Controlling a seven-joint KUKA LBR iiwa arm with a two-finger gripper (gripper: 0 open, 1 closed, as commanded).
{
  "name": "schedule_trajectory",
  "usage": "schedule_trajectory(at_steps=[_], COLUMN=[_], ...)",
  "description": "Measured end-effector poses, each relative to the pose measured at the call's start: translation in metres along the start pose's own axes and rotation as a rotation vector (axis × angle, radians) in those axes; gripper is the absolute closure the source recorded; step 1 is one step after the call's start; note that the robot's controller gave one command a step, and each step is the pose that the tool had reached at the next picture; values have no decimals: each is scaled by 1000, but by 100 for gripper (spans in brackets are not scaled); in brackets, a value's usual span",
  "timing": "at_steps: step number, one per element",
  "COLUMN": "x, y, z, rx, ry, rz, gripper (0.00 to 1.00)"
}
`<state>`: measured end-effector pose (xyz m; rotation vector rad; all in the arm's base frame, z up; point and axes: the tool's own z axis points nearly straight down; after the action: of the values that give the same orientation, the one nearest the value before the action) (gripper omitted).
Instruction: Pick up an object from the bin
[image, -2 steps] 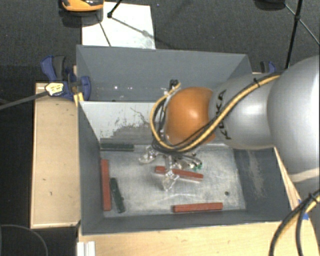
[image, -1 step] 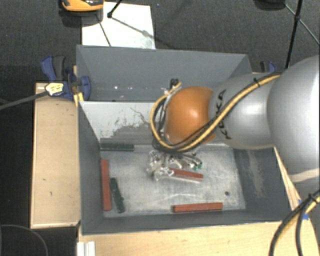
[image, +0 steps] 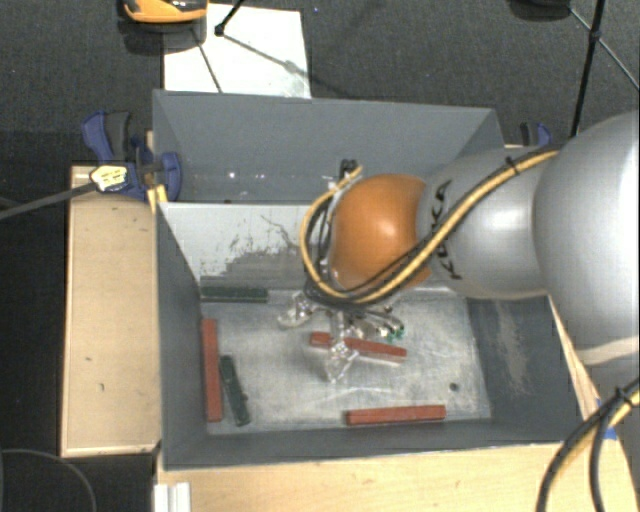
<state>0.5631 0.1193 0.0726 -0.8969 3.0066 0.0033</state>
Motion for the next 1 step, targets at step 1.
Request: schedule_trajectory(at_steps=[1], x=[-1], y=[0], z=[-2], rx=[1], ry=[-2], rz=[3], gripper=[100])
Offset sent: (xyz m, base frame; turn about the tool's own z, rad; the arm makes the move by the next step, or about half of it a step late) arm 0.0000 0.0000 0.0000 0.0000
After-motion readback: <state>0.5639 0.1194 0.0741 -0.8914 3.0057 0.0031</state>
